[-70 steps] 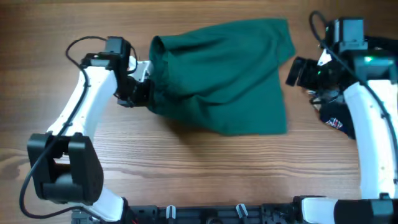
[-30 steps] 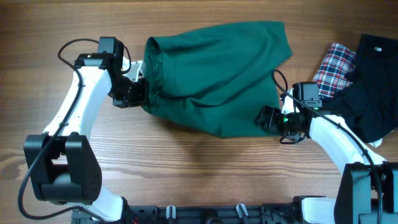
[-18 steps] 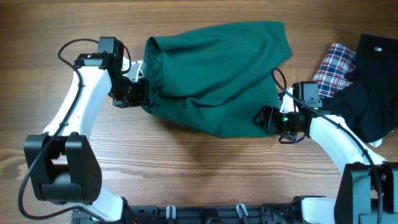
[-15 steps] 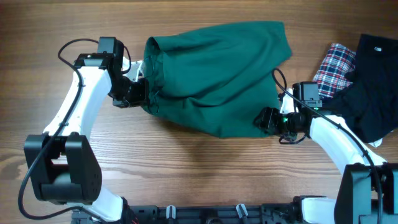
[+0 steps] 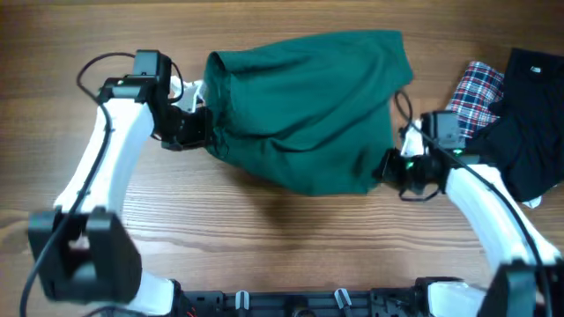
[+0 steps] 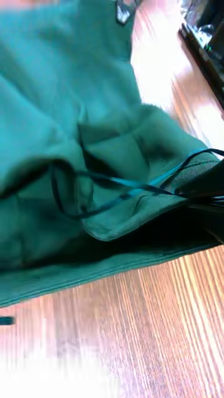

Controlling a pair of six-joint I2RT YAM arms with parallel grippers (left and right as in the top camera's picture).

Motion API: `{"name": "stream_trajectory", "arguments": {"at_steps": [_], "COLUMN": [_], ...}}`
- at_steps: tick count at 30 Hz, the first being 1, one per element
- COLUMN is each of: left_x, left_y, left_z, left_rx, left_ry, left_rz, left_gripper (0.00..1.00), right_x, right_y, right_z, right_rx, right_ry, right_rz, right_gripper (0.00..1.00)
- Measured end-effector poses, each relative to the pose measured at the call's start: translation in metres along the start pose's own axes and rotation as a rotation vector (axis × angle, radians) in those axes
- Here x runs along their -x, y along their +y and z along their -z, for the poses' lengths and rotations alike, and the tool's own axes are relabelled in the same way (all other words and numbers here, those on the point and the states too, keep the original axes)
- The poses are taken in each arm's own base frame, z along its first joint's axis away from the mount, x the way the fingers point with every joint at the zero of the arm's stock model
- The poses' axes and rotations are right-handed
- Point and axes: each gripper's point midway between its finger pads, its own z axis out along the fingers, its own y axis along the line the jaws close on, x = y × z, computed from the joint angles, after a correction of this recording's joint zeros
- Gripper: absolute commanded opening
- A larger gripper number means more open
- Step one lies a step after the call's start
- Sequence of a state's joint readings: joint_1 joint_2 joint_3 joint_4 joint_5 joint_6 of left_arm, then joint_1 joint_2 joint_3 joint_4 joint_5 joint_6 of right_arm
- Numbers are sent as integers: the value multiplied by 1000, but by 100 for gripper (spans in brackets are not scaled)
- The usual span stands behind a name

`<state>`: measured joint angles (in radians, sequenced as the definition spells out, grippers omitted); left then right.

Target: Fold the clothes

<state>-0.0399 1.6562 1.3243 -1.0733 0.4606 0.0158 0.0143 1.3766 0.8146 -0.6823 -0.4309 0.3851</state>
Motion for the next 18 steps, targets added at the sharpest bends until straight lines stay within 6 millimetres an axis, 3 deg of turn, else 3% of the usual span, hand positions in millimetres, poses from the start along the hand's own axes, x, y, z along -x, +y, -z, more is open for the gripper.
{"name": "stream_trajectory", "arguments": {"at_steps": [3,5,7,11,13,15,18], "left_x": [3,4,4,-4,-8,-10,-11], "left_y": [-25,-34,-56,-78,-80,-79,-74], "left_z": [44,60,102,149,162,165,160], "left_rx": [-27,-35,-49,-61,-48,-36,-19], "left_ry": [-139,-189,-327,-485,-531,-541,-516], "left_rz": [-61,-81,-140,-199,-195,-187,-165], "left_gripper": [4,4,4,4,4,4,4], "right_x": [37,46,48,46,45,37,17], "right_y": [50,71,86,98,103,100,74], "right_z": [66,100,126,152,163,166,147], "right_rx": [93,133,164,195,204,185,83], "right_ry": [-189,-276,-346,-413,-433,-410,-283], "right_rz": [95,140,177,197,204,190,134], "right_gripper": [5,4,4,4,7,17,30]}}
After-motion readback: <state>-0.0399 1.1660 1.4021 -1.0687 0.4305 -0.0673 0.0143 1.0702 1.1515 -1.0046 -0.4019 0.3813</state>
